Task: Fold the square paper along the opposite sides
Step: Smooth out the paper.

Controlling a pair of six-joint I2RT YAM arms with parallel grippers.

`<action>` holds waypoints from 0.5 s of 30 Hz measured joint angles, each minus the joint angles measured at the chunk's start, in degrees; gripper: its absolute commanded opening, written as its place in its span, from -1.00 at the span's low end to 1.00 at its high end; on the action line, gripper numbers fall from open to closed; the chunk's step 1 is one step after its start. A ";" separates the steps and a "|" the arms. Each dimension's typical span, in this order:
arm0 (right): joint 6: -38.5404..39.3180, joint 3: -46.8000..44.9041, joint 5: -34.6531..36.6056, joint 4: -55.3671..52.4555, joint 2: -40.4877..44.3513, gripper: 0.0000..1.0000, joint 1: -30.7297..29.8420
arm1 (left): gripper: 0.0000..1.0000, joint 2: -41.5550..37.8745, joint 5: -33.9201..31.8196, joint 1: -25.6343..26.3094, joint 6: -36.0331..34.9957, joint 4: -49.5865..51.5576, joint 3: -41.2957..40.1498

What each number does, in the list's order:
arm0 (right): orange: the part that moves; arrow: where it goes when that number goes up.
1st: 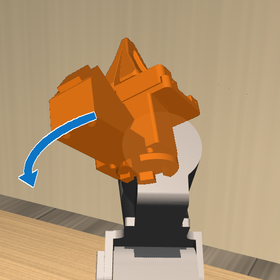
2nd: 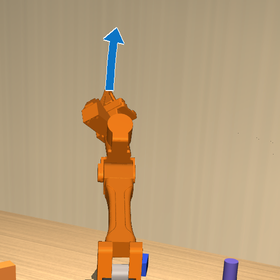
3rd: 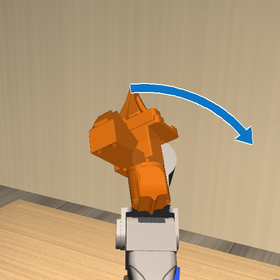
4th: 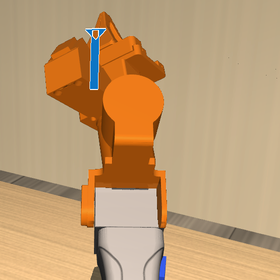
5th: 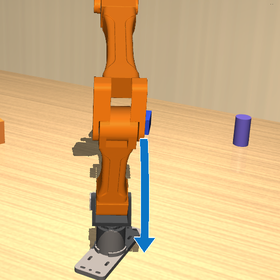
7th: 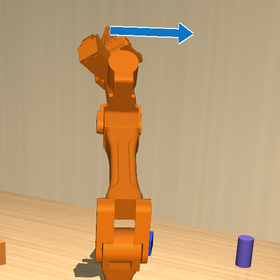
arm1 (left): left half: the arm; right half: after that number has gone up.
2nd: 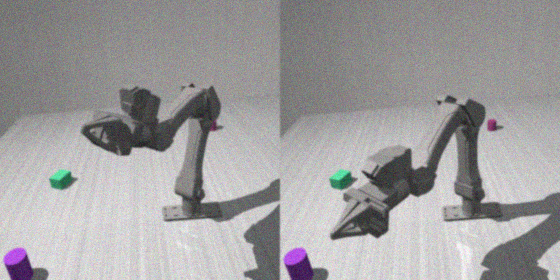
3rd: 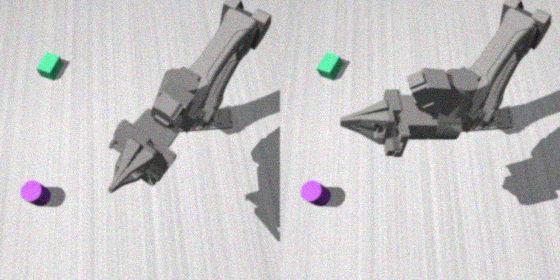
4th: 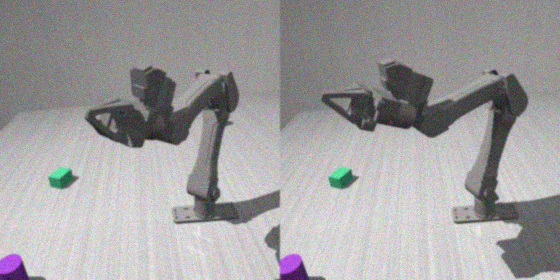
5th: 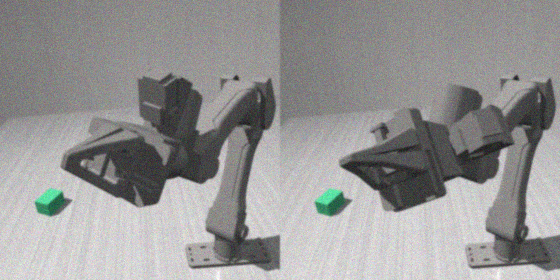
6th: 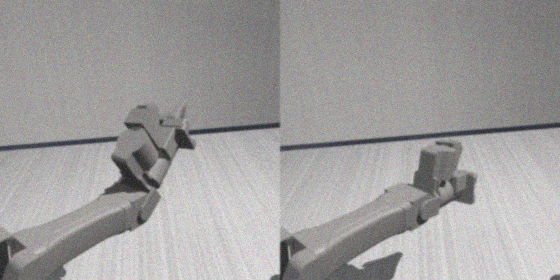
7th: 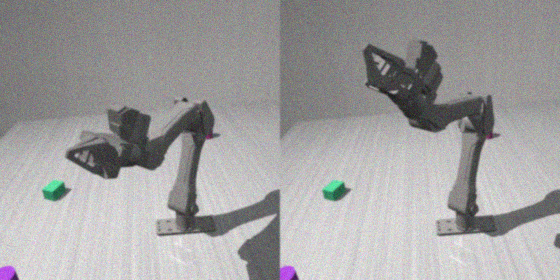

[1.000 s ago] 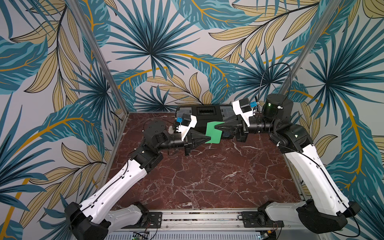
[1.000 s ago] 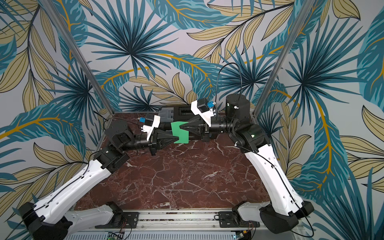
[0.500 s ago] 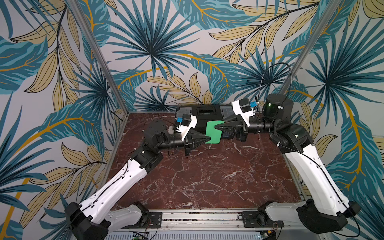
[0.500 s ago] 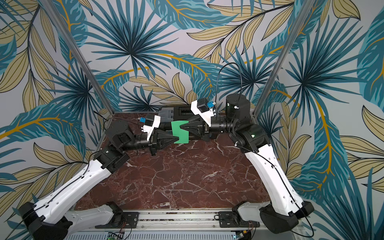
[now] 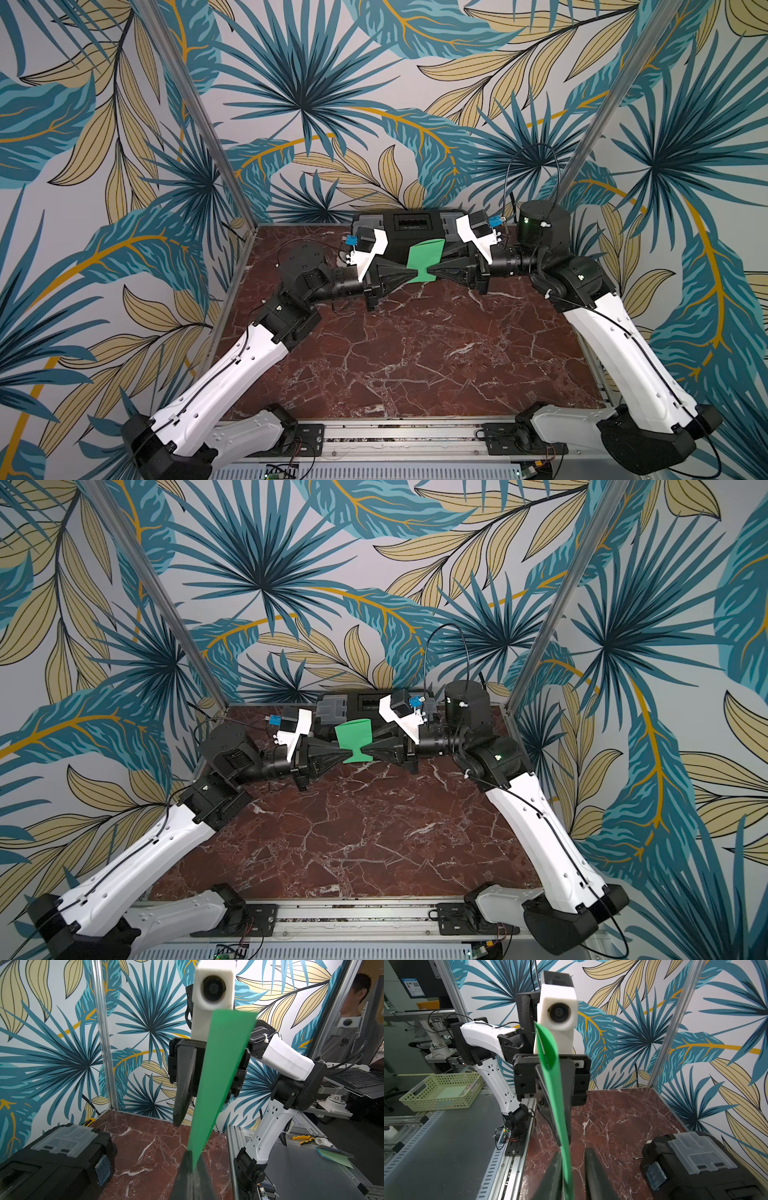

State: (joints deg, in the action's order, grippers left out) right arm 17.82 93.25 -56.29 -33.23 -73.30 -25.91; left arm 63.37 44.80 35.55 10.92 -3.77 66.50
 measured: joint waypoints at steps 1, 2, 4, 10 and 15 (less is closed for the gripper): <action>-0.35 0.00 -0.20 -0.13 0.00 -1.00 0.00 | -1.00 -0.02 -0.11 0.00 -0.02 -0.07 0.00; -0.33 -0.04 -0.42 -0.13 0.00 -1.00 0.00 | -1.00 -0.07 -0.26 0.00 -0.02 -0.04 0.00; -0.22 -0.15 -0.79 -0.11 0.00 -1.00 0.02 | -1.00 -0.07 -0.55 0.00 -0.04 -0.04 0.00; -0.04 -1.27 -1.27 -0.04 0.02 -0.41 0.02 | -1.00 -0.11 -1.81 0.00 -0.26 0.09 0.09; 0.57 -3.43 -1.42 -0.07 0.22 -1.00 0.02 | -1.00 -0.17 -2.38 0.00 -0.55 0.02 0.48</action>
State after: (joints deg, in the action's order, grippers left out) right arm 18.39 89.82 -57.71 -33.30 -73.08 -25.89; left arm 63.20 42.41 35.55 10.37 -3.75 66.98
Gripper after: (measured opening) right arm 0.170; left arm 0.049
